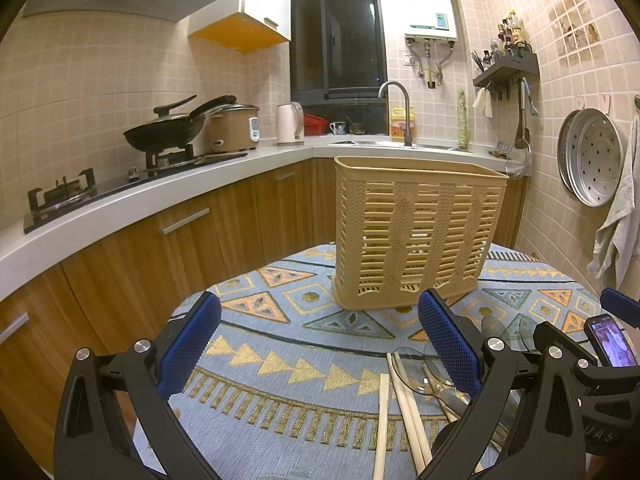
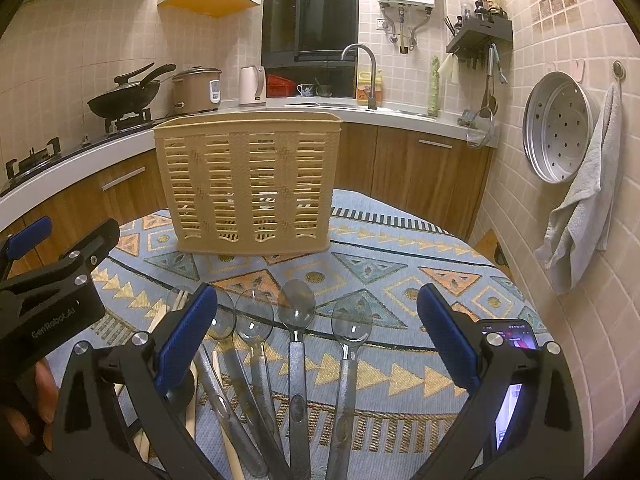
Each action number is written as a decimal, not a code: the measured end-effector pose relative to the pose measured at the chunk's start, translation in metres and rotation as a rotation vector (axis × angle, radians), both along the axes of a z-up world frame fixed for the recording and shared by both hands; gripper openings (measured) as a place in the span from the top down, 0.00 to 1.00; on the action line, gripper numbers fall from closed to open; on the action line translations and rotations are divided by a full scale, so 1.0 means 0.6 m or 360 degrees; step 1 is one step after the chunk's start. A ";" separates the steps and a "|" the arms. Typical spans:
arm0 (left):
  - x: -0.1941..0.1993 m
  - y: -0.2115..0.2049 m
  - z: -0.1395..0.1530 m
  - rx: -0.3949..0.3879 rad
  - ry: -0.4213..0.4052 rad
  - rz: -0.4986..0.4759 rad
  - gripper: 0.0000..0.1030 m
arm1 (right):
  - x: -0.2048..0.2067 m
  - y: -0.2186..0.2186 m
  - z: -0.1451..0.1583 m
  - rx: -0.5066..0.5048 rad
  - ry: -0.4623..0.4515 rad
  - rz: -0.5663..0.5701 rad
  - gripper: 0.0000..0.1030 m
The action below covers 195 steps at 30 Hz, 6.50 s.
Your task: Organize utensils
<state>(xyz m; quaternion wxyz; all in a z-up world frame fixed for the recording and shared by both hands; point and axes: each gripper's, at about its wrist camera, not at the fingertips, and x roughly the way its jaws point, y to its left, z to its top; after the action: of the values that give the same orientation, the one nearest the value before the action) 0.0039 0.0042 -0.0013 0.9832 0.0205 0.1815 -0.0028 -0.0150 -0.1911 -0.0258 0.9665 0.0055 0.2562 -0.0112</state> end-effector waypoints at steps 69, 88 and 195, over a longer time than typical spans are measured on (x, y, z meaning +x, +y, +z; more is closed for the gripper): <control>0.117 0.022 -0.047 -0.0639 0.1082 -0.0597 0.56 | 0.131 -0.048 -0.013 0.0167 0.0666 0.0154 0.41; 0.176 -0.053 -0.096 -0.0420 0.1164 -0.0582 0.98 | 0.163 -0.062 -0.073 0.0088 0.0901 0.0119 0.68; 0.143 0.001 0.208 -0.0142 -0.0050 -0.0334 0.57 | 0.153 -0.014 0.161 0.0034 0.0149 0.0365 0.44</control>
<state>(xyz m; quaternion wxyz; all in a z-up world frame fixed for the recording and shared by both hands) 0.0894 0.0048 0.1233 0.9801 -0.0044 0.1626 -0.1135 0.0767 -0.1996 0.0708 0.9484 -0.0140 0.3000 0.1019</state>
